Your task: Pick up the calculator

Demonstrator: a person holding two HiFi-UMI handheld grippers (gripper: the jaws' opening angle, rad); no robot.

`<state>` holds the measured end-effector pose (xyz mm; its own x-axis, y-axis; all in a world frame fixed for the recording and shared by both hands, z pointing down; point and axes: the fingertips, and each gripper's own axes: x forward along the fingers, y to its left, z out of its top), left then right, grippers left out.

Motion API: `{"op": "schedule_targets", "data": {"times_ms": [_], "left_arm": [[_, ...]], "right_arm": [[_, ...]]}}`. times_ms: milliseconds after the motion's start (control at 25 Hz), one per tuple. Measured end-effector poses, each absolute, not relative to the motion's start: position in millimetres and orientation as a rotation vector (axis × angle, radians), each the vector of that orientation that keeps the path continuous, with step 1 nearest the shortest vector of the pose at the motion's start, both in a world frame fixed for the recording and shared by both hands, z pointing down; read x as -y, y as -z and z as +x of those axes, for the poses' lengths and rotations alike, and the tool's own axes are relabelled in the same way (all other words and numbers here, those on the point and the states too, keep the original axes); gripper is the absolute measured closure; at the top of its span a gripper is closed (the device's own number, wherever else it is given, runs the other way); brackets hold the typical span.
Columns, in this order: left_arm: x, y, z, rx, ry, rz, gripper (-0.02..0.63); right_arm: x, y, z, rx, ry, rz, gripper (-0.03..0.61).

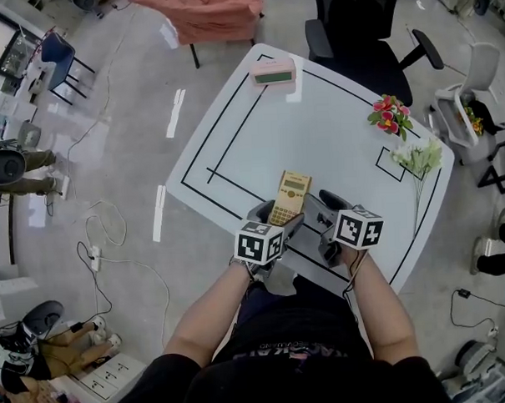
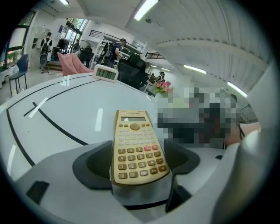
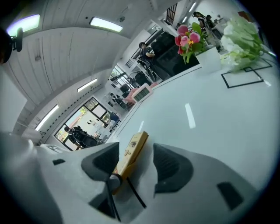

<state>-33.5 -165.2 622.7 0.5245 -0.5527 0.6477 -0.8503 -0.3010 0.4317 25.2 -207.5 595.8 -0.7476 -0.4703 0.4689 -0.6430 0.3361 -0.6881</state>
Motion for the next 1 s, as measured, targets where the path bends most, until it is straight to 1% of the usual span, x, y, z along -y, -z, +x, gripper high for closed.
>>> {"op": "schedule_targets", "data": {"times_ms": [240,480,520,560,640,680,720,800,1000], "left_arm": [[166,-622,-35,1.127,-0.472,1.983,0.25],[167,-623,-38,1.147,-0.479,1.965,0.263],[167,-624,-42,1.167,-0.499,1.963,0.309],[167,-626,-45,1.182,-0.532,1.975,0.422],[166,-628,-45,1.183,-0.605,2.036,0.413],[166,-629,-44,1.178,-0.621,2.051,0.412],[167,-629,-45,1.171,-0.624,2.048,0.404],[168,-629,-45,1.156,-0.617,2.03,0.4],[168,-629,-43,1.124,-0.602,2.027,0.394]], "right_arm": [[208,-610,13,2.319,-1.519,0.953,0.342],[209,-617,-3,2.238,-1.564,0.858,0.342],[210,-618,-5,2.222,-1.59,0.851,0.342],[212,-620,-6,2.207,-1.611,0.852,0.342],[214,-622,-7,2.182,-1.61,0.856,0.351],[215,-624,-7,2.174,-1.582,0.857,0.38],[215,-624,-8,2.171,-1.548,0.853,0.385],[216,-625,-9,2.171,-1.515,0.848,0.385],[219,-622,-12,2.186,-1.564,0.846,0.383]]}}
